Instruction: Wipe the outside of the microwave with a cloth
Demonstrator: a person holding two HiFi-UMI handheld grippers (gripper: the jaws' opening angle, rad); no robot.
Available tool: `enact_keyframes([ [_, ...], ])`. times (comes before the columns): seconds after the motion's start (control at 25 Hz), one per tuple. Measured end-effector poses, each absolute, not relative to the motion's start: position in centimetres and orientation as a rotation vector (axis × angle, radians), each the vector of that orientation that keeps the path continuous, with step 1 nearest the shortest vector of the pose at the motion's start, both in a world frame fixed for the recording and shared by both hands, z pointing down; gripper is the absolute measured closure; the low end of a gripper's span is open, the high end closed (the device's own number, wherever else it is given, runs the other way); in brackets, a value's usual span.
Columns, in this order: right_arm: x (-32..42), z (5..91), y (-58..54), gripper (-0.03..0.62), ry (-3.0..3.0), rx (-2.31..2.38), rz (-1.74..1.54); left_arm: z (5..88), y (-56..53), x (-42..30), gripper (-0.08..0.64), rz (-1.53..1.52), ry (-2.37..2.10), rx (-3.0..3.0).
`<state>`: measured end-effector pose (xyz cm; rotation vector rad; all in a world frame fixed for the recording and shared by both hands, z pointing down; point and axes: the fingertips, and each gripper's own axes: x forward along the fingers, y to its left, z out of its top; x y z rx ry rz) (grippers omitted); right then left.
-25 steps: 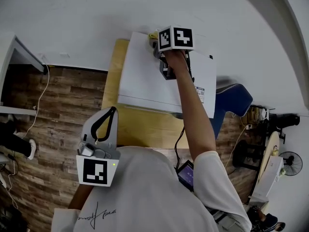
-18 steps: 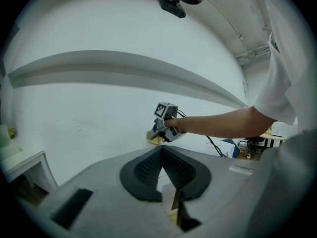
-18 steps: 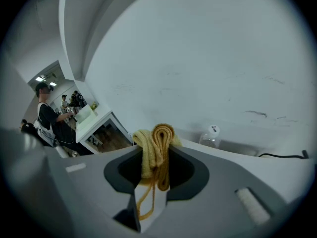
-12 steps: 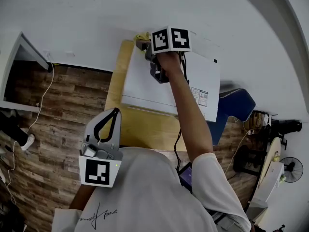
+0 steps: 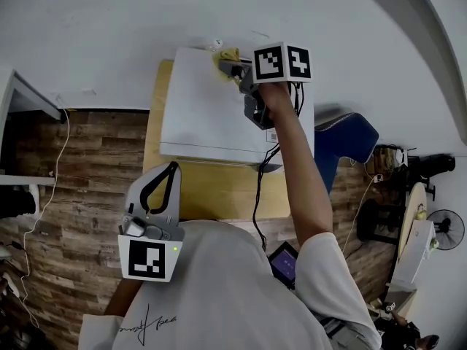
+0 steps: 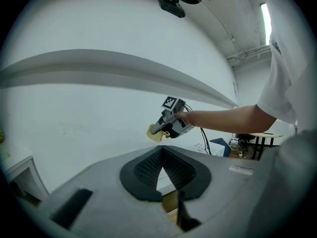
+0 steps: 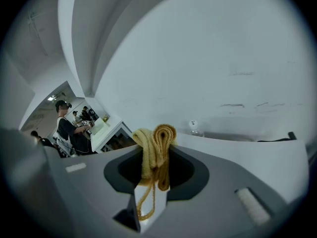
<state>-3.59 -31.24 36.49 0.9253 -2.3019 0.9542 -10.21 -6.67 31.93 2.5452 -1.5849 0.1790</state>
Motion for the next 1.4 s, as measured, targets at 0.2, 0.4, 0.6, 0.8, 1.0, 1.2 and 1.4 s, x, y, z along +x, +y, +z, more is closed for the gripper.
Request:
enact_keyframes([
  [0.2,3.4,35.9,-31.8,0.477,-2.277,1.039,0.986,32.0,-7.2,-7.2,0.568,0.189,-1.506,2.600],
  [0.4,9.8,35.6,-31.8,0.477,-2.235,1.144,0.999,32.0,-7.5,-4.8,0.568,0.179,-1.466,2.606],
  [0.6,15.0,35.9,-31.8,0.477,-2.180,1.231,0.993,31.8,-7.6,-2.7,0.568,0.185,-1.433,2.646],
  [0.8,20.1,36.8,-31.3,0.477,-2.098,1.307,0.986,31.8,-7.6,-0.8,0.568,0.203,-1.399,2.666],
  [1.0,24.2,37.6,-31.1,0.477,-2.015,1.374,0.953,32.1,-7.6,0.0,0.568,0.207,-1.388,2.655],
  [1.2,27.0,38.8,-30.9,0.477,-1.909,1.411,0.894,32.0,-7.9,0.1,0.568,0.187,-1.400,2.653],
  [1.4,27.7,39.8,-31.0,0.477,-1.821,1.423,0.808,32.0,-8.0,-0.5,0.568,0.182,-1.411,2.647],
])
